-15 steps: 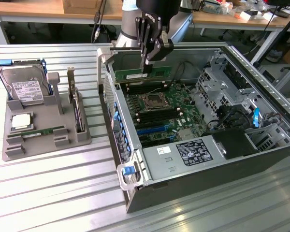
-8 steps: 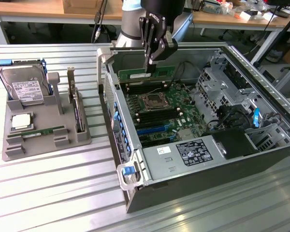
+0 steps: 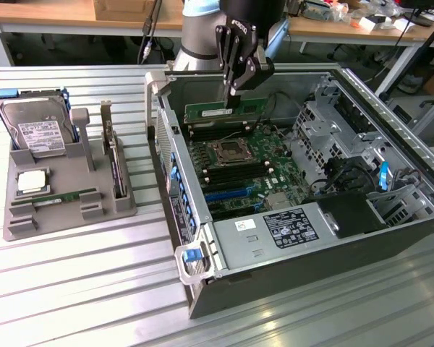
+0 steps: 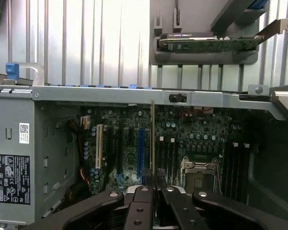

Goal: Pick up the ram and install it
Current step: 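Pick up the ram and move it above insertion slot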

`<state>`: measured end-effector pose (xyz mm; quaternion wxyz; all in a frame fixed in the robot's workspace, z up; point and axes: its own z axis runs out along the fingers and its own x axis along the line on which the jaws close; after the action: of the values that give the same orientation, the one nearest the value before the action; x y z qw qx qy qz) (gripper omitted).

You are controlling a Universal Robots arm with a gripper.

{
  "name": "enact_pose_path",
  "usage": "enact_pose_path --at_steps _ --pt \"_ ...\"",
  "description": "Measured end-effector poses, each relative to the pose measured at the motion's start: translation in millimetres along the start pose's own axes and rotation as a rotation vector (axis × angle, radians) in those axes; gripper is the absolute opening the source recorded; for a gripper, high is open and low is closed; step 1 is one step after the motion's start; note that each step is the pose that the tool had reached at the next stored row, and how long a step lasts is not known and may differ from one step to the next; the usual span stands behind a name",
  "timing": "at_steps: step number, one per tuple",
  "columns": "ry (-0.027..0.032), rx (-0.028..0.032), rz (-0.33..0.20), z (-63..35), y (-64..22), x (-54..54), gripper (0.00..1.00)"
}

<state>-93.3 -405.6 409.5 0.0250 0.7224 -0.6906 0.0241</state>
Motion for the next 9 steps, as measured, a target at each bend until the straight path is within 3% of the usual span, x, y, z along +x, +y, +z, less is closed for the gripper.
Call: enact_pose_path --at_steps 9 --pt "0.0013 -0.0001 0.000 -0.1 -14.3 -0.1 0.12"
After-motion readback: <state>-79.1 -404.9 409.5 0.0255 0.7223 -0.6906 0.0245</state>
